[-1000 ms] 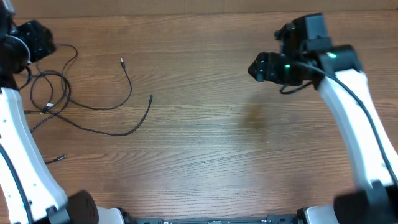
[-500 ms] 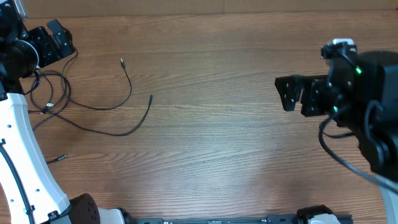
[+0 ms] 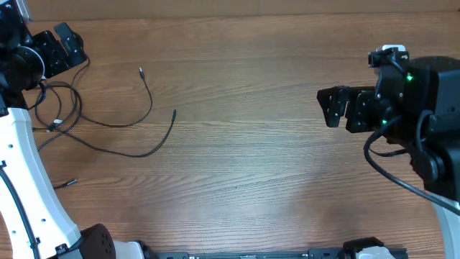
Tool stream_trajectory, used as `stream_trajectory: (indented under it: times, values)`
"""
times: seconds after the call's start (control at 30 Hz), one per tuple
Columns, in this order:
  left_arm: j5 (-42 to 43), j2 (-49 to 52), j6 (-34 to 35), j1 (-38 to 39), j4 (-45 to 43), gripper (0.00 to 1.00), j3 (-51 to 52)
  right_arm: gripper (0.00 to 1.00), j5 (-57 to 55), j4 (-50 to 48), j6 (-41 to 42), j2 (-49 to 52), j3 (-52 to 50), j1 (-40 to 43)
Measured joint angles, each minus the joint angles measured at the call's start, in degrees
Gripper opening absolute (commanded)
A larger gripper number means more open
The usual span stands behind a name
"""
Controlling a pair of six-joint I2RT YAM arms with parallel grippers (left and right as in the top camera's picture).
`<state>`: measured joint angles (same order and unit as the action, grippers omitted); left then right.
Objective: Untangle cables
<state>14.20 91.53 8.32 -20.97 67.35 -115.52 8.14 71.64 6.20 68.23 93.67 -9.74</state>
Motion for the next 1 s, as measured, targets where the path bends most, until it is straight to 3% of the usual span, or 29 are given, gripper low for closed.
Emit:
stream_trajectory:
  times: [0.17, 0.3, 0.77, 1.0]
  values:
    - [0.0, 0.0, 0.0, 0.0, 0.0, 1.0, 0.0, 1.0, -0.2, -1.5, 0.0, 0.9, 0.0, 0.0]
    - [0.0, 0.0, 0.0, 0.0, 0.0, 1.0, 0.0, 1.0, -0.6, -9.2, 0.0, -1.5, -3.0, 0.0]
    - [0.2, 0.0, 0.0, 0.0, 0.2, 1.0, 0.0, 1.0, -1.5, -40.0, -0.3, -35.8, -41.7, 4.5]
    - [0.2, 0.0, 0.0, 0.0, 0.2, 1.0, 0.0, 1.0, -1.7, -53.8, -0.2, -46.6, -56.4, 8.1]
